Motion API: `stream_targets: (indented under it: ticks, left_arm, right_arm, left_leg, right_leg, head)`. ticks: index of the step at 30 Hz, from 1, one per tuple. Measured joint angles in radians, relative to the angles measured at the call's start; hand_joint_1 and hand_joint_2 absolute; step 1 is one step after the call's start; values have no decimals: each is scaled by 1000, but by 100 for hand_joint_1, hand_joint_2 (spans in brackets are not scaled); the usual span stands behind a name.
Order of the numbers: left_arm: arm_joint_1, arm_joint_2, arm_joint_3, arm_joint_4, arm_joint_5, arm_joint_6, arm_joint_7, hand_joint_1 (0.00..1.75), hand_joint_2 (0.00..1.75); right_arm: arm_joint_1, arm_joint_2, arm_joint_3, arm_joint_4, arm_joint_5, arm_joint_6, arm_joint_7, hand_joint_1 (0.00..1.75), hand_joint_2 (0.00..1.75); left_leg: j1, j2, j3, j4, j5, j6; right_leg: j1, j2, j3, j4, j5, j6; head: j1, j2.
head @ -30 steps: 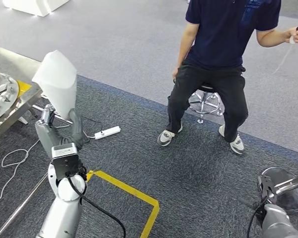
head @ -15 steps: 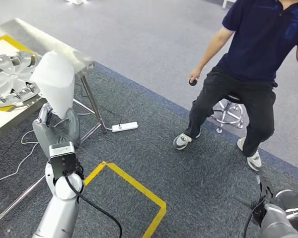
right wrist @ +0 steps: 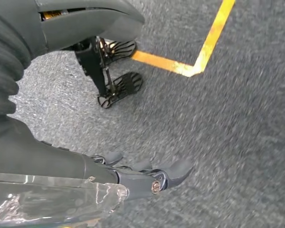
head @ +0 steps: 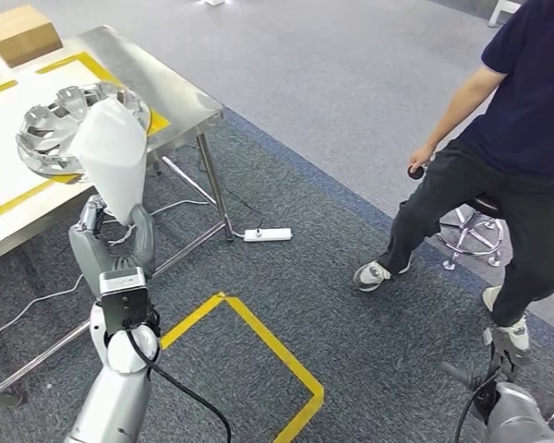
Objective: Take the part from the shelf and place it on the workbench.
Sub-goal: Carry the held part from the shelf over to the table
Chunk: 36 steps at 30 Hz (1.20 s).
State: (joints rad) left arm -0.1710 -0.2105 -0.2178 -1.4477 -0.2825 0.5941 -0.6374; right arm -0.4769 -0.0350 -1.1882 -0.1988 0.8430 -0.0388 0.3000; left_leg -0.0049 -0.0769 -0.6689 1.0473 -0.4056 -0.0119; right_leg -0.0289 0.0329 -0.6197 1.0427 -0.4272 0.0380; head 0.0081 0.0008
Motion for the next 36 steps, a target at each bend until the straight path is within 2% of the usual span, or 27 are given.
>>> stream_targets:
  ticks: [2, 3, 4, 5, 6, 7, 9, 11, 13, 15, 17, 19, 20, 21, 22, 23, 24, 25, 26, 27, 28, 29, 31, 33, 34, 35, 36]
  left_arm:
    - [-2, 2, 0, 0, 0, 0, 0, 175, 175]
    - [-2, 2, 0, 1, 1, -1, 2, 175, 175]
    - [-1, 3, 0, 1, 4, -5, 7, 175, 175]
    - [-1, 4, 0, 2, 11, -12, 15, 175, 175]
    - [-1, 6, 0, 2, 19, -21, 25, 175, 175]
    - [-1, 6, 0, 2, 29, -32, 35, 175, 175]
    - [-3, 7, 1, 1, 44, -59, 54, 175, 175]
    - [-5, 9, 1, 0, 54, -90, 74, 175, 175]
    - [-4, 13, 1, 0, 58, -115, 88, 175, 175]
    - [-4, 16, 0, 0, 58, -130, 95, 175, 175]
    - [-5, 16, 0, 0, 58, -136, 98, 175, 175]
    - [-2, 17, -1, 0, 57, -137, 99, 175, 175]
    - [-1, 18, 0, 0, 57, -137, 100, 175, 175]
    - [0, 19, 0, 0, 57, -137, 100, 175, 175]
    - [1, 19, 0, 0, 57, -137, 101, 175, 175]
    - [0, 20, 0, 0, 57, -137, 101, 175, 175]
    - [0, 20, 0, 0, 57, -137, 101, 175, 175]
    - [-1, 20, -1, 0, 57, -138, 101, 175, 175]
    - [-2, 21, -1, 0, 55, -140, 101, 175, 175]
    - [-2, 21, 0, 0, 54, -142, 101, 175, 175]
    - [-1, 23, 0, 0, 52, -144, 102, 175, 175]
    - [0, 24, 0, 0, 51, -146, 102, 175, 175]
    - [-3, 26, 0, 0, 50, -148, 102, 175, 175]
    - [-6, 28, 0, 0, 48, -150, 102, 175, 175]
    - [-6, 29, 0, 1, 48, -151, 102, 175, 175]
    - [-6, 31, 0, 2, 48, -153, 101, 175, 175]
    - [-5, 32, 0, 2, 47, -155, 101, 175, 175]
  right_arm:
    - [0, 1, -1, 0, 7, 21, 6, 0, 175]
    - [1, 1, -1, 0, 9, 25, 10, 0, 175]
    - [2, 1, -2, 0, 12, 25, 12, 0, 175]
    - [3, 1, -2, 0, 13, 21, 14, 0, 175]
    - [3, 1, -2, 0, 15, 14, 15, 0, 175]
    - [2, 1, -2, 0, 16, 4, 15, 0, 175]
    - [0, 1, -2, 0, 19, -18, 14, 0, 175]
    - [-2, 1, -2, 0, 24, -42, 10, 0, 175]
    - [-4, 1, -2, 0, 27, -58, 6, 0, 175]
    - [-9, 2, -3, 0, 28, -64, 3, 0, 175]
    - [-10, 1, -3, 0, 28, -67, 1, 0, 175]
    - [-8, 1, -4, 0, 28, -68, 1, 0, 175]
    - [-7, 1, -4, 0, 28, -68, 1, 0, 175]
    - [-6, 1, -4, 0, 28, -68, 1, 0, 175]
    - [-6, 1, -4, 0, 29, -69, 1, 0, 175]
    - [-7, 1, -4, 0, 29, -69, 1, 0, 175]
    - [-8, 1, -4, 0, 28, -69, 1, 0, 175]
    - [-9, 2, -4, 0, 28, -69, 1, 0, 175]
    - [-9, 2, -4, 1, 27, -69, 2, 0, 175]
    - [-9, 3, -5, 1, 25, -68, 3, 0, 175]
    - [-9, 3, -5, 1, 22, -66, 4, 0, 175]
    - [-11, 4, -6, 1, 19, -63, 5, 0, 175]
    - [-12, 5, -8, 1, 15, -51, 9, 0, 175]
    - [-11, 5, -10, 1, 16, -37, 17, 0, 175]
    - [-10, 5, -10, 1, 17, -30, 20, 0, 175]
    - [-9, 5, -11, 1, 18, -26, 24, 0, 175]
    - [-9, 5, -11, 1, 20, -23, 26, 0, 175]
  left_leg:
    - [-2, 50, -52, 115, -63, -7]
    - [-1, 59, -83, 182, -92, -9]
    - [0, 64, -105, 231, -107, -9]
    - [0, 65, -112, 245, -103, -9]
    - [0, 68, -99, 220, -81, -7]
    - [-1, 76, -69, 164, -49, -3]
    - [-9, 116, -1, 33, 1, 8]
    - [-16, 140, 28, -28, 10, 17]
    - [-15, 121, 28, -35, 10, 24]
    - [-9, 100, 32, -40, 12, 33]
    - [-3, 80, 34, -41, 13, 40]
    - [-3, 58, 35, -41, 13, 44]
    - [-2, 46, 35, -41, 13, 44]
    - [-2, 35, 36, -40, 12, 44]
    - [0, 23, 38, -40, 12, 42]
    - [2, 11, 39, -38, 10, 39]
    - [2, 0, 39, -35, 9, 34]
    - [3, -11, 36, -32, 8, 28]
    - [3, -20, 32, -31, 10, 21]
    - [4, -29, 28, -32, 13, 15]
    - [5, -37, 26, -34, 16, 10]
    - [6, -35, 25, -35, 16, 5]
    - [3, 6, 6, 5, -12, -5]
    - [1, 54, -50, 122, -73, -11]
    - [1, 63, -82, 188, -98, -13]
    - [2, 66, -105, 233, -110, -12]
    - [1, 67, -110, 244, -102, -11]
  right_leg:
    - [2, -20, 0, -1, -1, -9]
    - [3, -31, 0, -1, -2, -10]
    - [4, -42, 1, -1, -3, -11]
    - [5, -54, 1, -1, -4, -12]
    - [5, -66, 3, -1, -4, -12]
    - [6, -77, 5, -1, -6, -12]
    - [11, -97, 9, 1, -10, -7]
    - [17, -114, 13, -1, -14, 2]
    - [18, -131, 17, -5, -17, 11]
    - [15, -106, 7, 21, -37, 21]
    - [14, -57, -44, 128, -91, 28]
    - [14, -38, -117, 265, -142, 30]
    - [14, -35, -138, 297, -144, 31]
    - [13, -34, -141, 290, -126, 31]
    - [12, -31, -122, 241, -90, 32]
    - [9, -21, -88, 165, -48, 34]
    - [5, -3, -53, 93, -21, 36]
    - [1, 14, -24, 37, -3, 36]
    - [0, 25, -9, 8, 1, 34]
    - [1, 28, -4, 3, -4, 29]
    - [2, 21, -4, 3, -2, 22]
    - [2, 13, -4, 2, 0, 15]
    - [1, -3, -1, -2, 2, 1]
    - [3, -21, 0, -3, 0, -8]
    - [5, -31, 0, -3, -1, -10]
    - [6, -41, 1, -3, -2, -12]
    - [7, -51, 1, -3, -3, -12]
  head:
    - [-7, 0]
    - [-7, 0]
    - [-7, 0]
    - [-8, 0]
    - [-7, 0]
    - [-7, 0]
    - [-8, 0]
    - [-8, 0]
    - [-7, 0]
    - [-4, 0]
    - [0, 0]
    - [3, 0]
    - [3, 0]
    - [3, 0]
    - [3, 0]
    - [3, 0]
    - [4, 0]
    - [3, 0]
    - [4, 0]
    - [4, 0]
    - [3, 0]
    - [4, 0]
    - [-2, 0]
    - [-9, 0]
    - [-9, 0]
    - [-9, 0]
    - [-9, 0]
